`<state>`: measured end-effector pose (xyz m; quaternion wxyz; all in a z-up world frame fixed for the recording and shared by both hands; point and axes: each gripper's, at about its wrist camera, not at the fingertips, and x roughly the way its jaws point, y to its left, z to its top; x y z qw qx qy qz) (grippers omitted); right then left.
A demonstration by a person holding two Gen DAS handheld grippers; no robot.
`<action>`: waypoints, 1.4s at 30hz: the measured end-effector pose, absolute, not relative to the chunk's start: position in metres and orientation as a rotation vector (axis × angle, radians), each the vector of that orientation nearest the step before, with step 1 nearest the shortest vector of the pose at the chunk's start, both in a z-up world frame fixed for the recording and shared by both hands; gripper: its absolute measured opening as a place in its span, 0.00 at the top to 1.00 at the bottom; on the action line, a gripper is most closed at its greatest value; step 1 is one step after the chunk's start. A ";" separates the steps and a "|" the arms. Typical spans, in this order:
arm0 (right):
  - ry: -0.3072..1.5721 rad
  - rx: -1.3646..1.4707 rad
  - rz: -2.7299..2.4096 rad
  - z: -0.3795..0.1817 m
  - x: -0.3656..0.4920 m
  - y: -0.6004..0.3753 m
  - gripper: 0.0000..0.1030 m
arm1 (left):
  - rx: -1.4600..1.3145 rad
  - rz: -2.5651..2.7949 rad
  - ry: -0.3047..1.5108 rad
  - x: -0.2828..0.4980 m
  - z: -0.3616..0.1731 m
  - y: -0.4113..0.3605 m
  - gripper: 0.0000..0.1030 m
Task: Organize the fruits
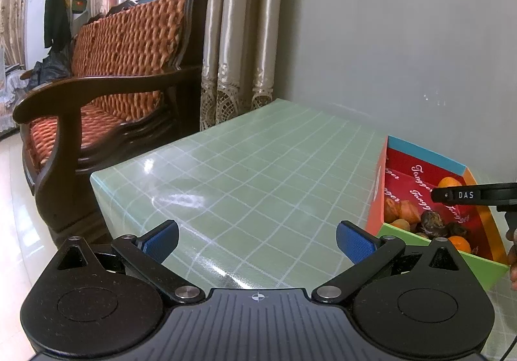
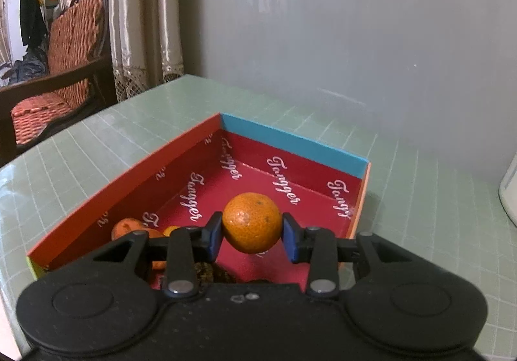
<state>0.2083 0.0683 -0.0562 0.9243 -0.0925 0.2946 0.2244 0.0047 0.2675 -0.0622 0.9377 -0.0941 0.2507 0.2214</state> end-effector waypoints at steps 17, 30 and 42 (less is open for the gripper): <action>0.537 -0.154 0.420 -0.028 0.177 0.050 0.30 | -0.169 0.381 0.498 0.013 -0.044 0.251 0.00; 0.448 0.033 0.204 0.004 0.069 -0.045 0.00 | -0.061 0.225 0.497 0.020 0.003 0.175 0.00; 0.439 0.102 0.070 0.008 0.009 -0.072 0.00 | -0.049 0.152 0.499 -0.010 0.024 0.127 0.00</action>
